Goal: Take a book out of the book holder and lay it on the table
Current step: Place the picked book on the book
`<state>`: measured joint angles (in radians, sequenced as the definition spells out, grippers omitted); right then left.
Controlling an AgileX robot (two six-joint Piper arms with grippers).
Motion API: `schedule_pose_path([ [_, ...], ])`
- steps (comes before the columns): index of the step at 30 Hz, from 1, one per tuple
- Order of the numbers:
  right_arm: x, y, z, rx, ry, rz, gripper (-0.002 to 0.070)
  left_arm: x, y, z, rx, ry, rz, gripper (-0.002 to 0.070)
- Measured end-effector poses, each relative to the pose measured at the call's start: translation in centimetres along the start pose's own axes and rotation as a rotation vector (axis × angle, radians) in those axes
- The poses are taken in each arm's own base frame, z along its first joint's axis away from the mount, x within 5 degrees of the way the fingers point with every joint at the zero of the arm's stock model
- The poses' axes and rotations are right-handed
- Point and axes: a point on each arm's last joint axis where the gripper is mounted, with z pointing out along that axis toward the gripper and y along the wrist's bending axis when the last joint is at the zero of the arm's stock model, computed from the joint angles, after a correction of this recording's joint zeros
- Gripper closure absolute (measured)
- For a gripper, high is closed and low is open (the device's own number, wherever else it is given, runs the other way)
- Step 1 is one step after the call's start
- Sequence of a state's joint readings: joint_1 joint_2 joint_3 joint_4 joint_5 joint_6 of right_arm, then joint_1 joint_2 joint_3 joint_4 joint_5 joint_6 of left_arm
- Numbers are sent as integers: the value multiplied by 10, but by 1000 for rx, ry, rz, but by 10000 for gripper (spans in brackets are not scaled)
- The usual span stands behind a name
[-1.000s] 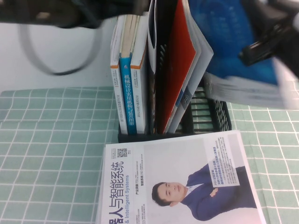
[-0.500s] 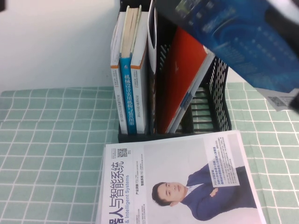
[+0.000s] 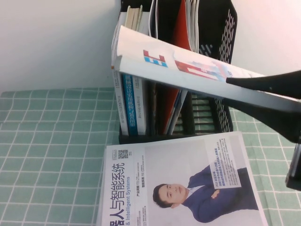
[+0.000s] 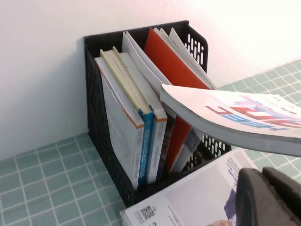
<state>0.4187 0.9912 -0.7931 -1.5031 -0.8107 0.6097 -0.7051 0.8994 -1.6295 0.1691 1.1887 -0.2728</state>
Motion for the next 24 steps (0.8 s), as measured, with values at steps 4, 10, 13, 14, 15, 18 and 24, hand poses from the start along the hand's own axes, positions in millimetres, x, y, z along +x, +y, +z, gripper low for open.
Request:
schedule_pose_path([
  [4, -4, 3, 0, -32, -48, 13, 546, 5, 0, 3, 5, 23, -1, 676],
  [10, -18, 5, -7, -41, -121, 7, 546, 12, -4, 11, 36, 64, -11, 676],
  [13, -20, 7, -8, -69, -130, -1, 546, 10, -6, 11, 57, 47, -17, 676],
  [14, -21, 8, -9, -77, -136, -3, 546, 10, -7, 11, 65, 44, -20, 676],
  [15, -22, 9, -9, -87, -137, -5, 546, 9, -7, 11, 73, 35, -23, 676],
  [18, -18, 10, -8, -99, -118, -10, 546, 8, -8, 11, 86, 18, -25, 676],
  [24, 18, 6, 13, -75, 26, -73, 546, 6, -9, 12, 94, -4, -27, 676],
])
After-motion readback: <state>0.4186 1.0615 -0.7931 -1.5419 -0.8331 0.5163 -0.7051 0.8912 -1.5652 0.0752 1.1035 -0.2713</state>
